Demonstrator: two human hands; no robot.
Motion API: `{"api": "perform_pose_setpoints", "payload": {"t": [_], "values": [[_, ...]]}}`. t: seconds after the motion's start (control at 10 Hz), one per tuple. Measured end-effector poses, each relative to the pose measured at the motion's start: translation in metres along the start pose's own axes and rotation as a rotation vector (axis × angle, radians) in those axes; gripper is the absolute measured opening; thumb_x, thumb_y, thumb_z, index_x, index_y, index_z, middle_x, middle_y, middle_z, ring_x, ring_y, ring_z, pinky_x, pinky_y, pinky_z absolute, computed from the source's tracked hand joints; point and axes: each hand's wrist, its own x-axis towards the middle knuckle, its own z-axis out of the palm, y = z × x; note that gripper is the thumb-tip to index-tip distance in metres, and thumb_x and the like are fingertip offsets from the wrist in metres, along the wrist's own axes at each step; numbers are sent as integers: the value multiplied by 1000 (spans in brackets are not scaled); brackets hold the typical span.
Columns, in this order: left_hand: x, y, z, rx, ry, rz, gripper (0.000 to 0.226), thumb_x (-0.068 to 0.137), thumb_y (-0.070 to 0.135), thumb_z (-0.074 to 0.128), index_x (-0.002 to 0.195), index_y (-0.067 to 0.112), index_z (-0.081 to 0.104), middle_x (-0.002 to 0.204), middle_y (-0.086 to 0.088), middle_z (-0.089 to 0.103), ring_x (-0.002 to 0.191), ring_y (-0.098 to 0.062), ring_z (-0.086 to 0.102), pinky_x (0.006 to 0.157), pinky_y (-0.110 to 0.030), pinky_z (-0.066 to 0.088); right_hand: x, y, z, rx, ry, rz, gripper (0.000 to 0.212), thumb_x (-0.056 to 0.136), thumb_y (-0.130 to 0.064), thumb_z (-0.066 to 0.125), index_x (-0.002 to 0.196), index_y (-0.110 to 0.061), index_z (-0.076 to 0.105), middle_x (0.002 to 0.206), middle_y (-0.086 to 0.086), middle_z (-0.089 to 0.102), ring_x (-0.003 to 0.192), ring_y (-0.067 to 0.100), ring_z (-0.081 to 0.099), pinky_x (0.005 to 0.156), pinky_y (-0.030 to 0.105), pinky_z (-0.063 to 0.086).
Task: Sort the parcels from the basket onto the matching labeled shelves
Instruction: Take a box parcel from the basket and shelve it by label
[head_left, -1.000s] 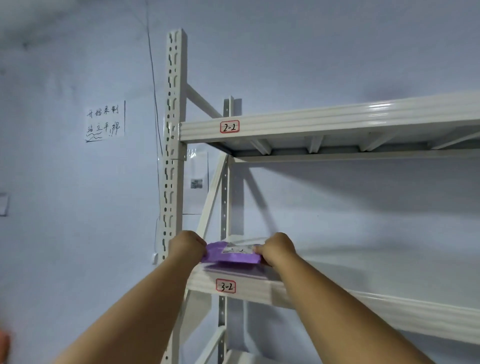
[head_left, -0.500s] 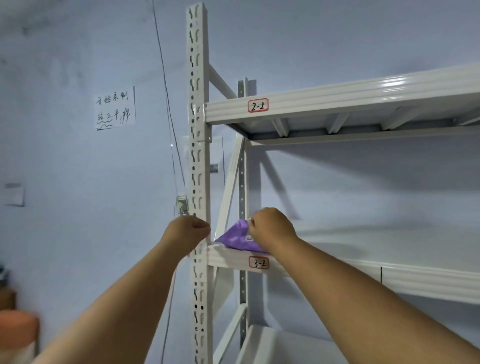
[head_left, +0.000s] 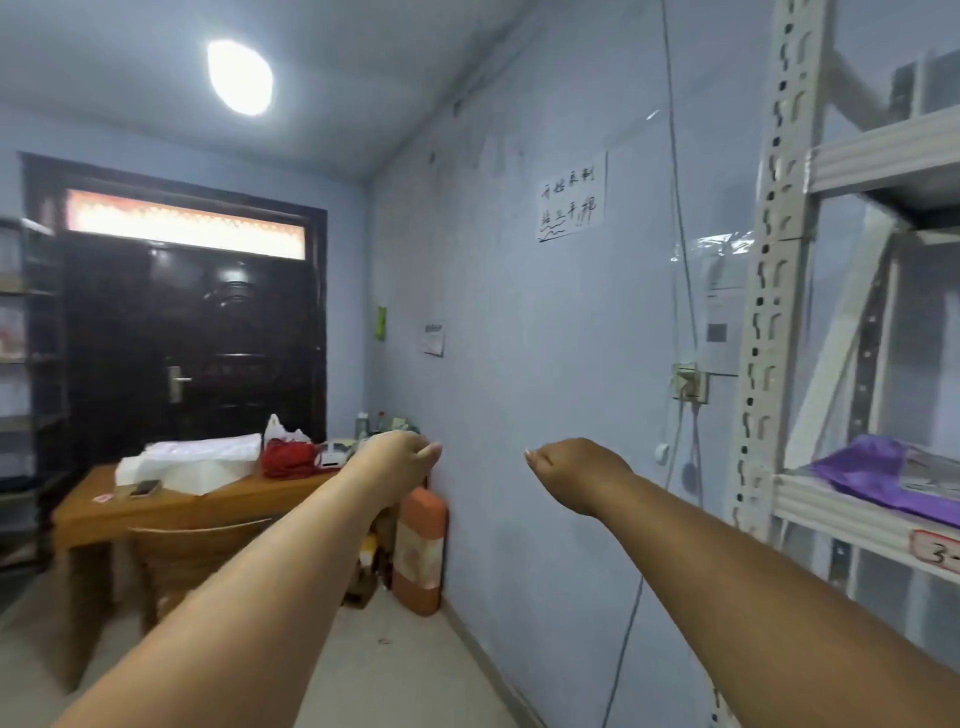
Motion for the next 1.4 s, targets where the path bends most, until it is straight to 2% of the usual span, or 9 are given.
{"api": "perform_pose_setpoints", "payload": {"t": [0.2, 0.3, 0.4, 0.5, 0.7, 0.8, 1.0, 1.2, 1.4], "values": [[-72, -72, -56, 119, 41, -323, 48, 99, 46, 35, 111, 10, 64, 111, -11, 66, 105, -31, 60, 89, -37, 46, 27, -73, 29, -16, -116, -206, 67, 99, -58, 11, 128, -20, 58, 140, 11, 52, 131, 31, 43, 108, 46, 35], [-105, -87, -72, 134, 75, -454, 49, 101, 42, 31, 116, 6, 61, 116, -16, 63, 110, -34, 57, 93, -39, 43, 39, -92, 38, -38, -128, -318, 81, 86, -67, -4, 145, -32, 39, 152, 11, 39, 143, 34, 27, 116, 52, 21], [-129, -92, -70, 156, 87, -560, 56, 102, 44, 25, 119, 2, 59, 123, -20, 60, 114, -36, 54, 97, -41, 40, 20, -110, 43, -45, -145, -380, 57, 101, -49, 6, 152, -32, 24, 156, 8, 33, 146, 32, 21, 117, 53, 12], [-142, -93, -53, 170, 62, -669, 61, 102, 48, 21, 137, 7, 49, 143, -14, 48, 132, -31, 43, 108, -40, 33, 27, -109, 51, -4, -134, -412, 67, 98, -59, 6, 150, -28, 34, 156, 6, 33, 148, 29, 18, 120, 53, 7], [-142, -113, -1, 123, 8, -737, 60, 101, 53, 22, 140, 14, 47, 143, -9, 49, 132, -29, 44, 107, -42, 35, 34, -102, 114, 34, -199, -383, 63, 100, -51, 9, 149, -24, 36, 157, 6, 30, 149, 30, 13, 119, 56, 5], [-148, -128, 47, 87, -24, -736, 54, 102, 49, 24, 137, 17, 50, 139, -8, 52, 128, -29, 47, 103, -41, 38, 38, -94, 165, -21, -282, -374, 58, 101, -47, 7, 152, -29, 27, 159, 6, 25, 148, 34, 11, 117, 58, 8], [-206, -196, 192, -9, -134, -755, 46, 101, 43, 28, 126, 17, 57, 131, -13, 58, 119, -34, 51, 99, -40, 42, 5, -58, 326, 107, -372, -271, 52, 103, -44, 17, 145, -27, 42, 158, 7, 28, 148, 31, 14, 118, 51, 10], [-313, -263, 389, -77, -333, -908, 44, 101, 35, 30, 125, 9, 55, 129, -16, 59, 118, -34, 53, 98, -42, 43, -95, 2, 563, 9, -679, -230, 52, 104, -40, 17, 149, -20, 35, 156, 7, 34, 145, 25, 26, 120, 39, 16], [-441, -320, 589, -228, -590, -1132, 42, 103, 36, 30, 126, 11, 54, 126, -14, 59, 111, -30, 54, 80, -30, 36, -227, 49, 770, 187, -1043, 124, 51, 105, -42, 24, 136, -13, 51, 140, 17, 51, 129, 35, 45, 107, 41, 33]]}}
